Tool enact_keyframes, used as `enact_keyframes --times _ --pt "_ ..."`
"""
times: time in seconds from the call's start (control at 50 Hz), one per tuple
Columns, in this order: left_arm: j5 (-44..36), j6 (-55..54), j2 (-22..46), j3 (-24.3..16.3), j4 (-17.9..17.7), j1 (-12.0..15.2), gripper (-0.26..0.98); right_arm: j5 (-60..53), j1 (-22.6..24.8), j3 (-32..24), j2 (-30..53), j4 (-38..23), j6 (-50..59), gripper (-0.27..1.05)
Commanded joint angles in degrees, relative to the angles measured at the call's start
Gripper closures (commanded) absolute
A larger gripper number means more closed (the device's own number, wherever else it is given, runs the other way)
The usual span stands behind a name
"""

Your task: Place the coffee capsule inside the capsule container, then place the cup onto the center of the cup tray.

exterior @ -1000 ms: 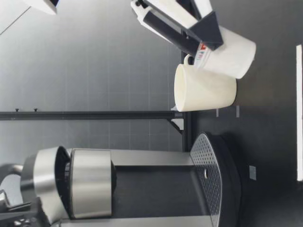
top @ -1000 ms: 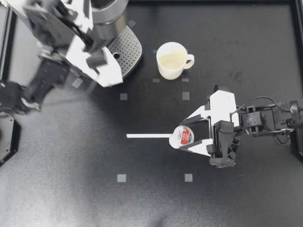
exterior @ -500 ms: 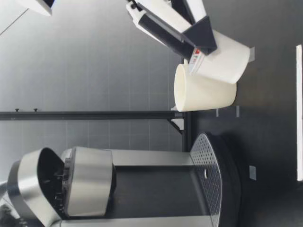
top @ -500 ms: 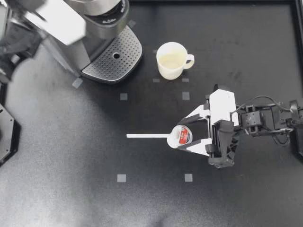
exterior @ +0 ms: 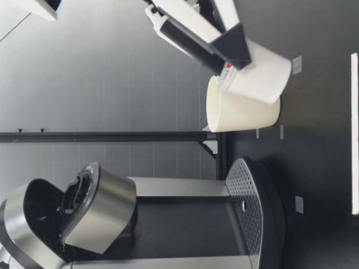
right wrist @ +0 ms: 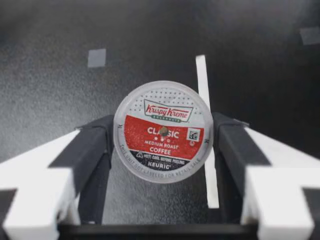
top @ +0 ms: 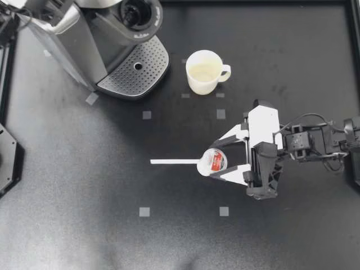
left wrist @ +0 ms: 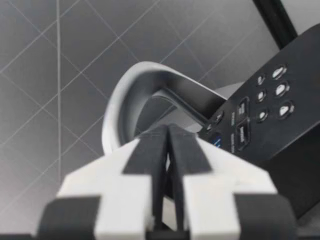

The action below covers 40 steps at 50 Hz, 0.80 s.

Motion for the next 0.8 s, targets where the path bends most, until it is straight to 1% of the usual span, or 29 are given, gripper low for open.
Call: enact_keyframes --times 0.0,0.16,0.3,0.42,0.5,0.62,0.7,0.78 --pt "0.1 -0.5 -1.4 -0.3 0.1 1.2 0.63 -0.6 0.2 -1.7 -1.4 -0.1 -0.1 0.26" --pt "-0.7 -1.2 -3.1 0.4 0.1 1.8 0.63 -0.8 0.2 -2.9 -1.9 -0.1 -0.4 0.26" --pt "-5.5 -3.6 -5.7 0.5 0.1 1.8 0.63 -2.6 -1.7 -5.2 -4.7 -1.0 -2.1 0.26" --pt "-12.0 -7.4 -8.3 0.9 0.4 1.8 0.63 -6.3 -5.6 -5.9 -7.6 -0.9 -5.0 0.26" --pt "-14.6 -9.1 -9.8 1.4 0.8 1.8 0.63 -10.2 -8.5 -6.5 -8.7 -0.9 -6.8 0.26" --pt "-16.3 -10.7 -12.1 2.5 1.3 1.8 0.63 -14.1 -12.7 -8.6 -9.3 -0.9 -8.8 0.26" --pt "-16.3 -11.1 -13.4 3.1 1.6 1.8 0.63 -13.9 -15.9 -11.1 -8.7 -0.9 -9.8 0.26" --pt "-16.3 -11.1 -14.5 3.6 1.7 1.8 0.63 -13.2 -18.2 -13.4 -7.7 -0.9 -10.5 0.26"
